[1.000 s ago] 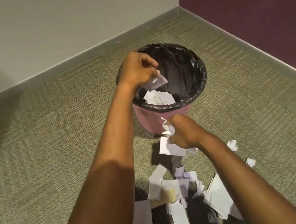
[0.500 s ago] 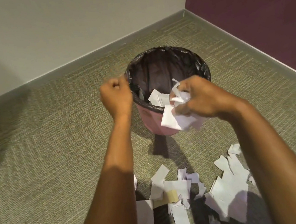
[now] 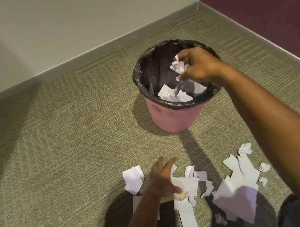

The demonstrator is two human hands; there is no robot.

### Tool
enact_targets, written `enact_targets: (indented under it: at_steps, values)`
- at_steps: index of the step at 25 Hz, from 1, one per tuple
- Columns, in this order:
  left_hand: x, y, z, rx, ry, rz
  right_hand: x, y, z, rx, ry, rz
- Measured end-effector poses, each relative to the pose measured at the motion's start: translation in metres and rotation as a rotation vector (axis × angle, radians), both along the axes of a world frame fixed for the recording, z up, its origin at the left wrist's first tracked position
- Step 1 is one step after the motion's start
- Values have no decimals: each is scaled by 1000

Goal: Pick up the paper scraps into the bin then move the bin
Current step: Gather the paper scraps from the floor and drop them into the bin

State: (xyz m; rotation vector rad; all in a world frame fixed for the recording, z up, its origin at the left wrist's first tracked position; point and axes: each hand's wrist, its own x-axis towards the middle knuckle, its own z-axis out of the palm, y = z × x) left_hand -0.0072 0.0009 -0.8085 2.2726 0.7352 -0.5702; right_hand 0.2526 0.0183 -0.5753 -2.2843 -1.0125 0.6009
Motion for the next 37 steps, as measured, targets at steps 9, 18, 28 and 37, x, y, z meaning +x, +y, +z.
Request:
enact_targets:
  at_steps: [9,18,28,37]
  values:
    - [-4,-12,-24,297,-1,-136,4,-73,-21,99,49,-563]
    - [23,-42,-43,269,53,-188,-116,-165,-216,-883,347,-587]
    - [36,-49,-36,360,-28,-159,-149,-203,-245,-762,160,-493]
    - [49,-21,-16,155,-157,152,-125,-157,-199,-623,32,-389]
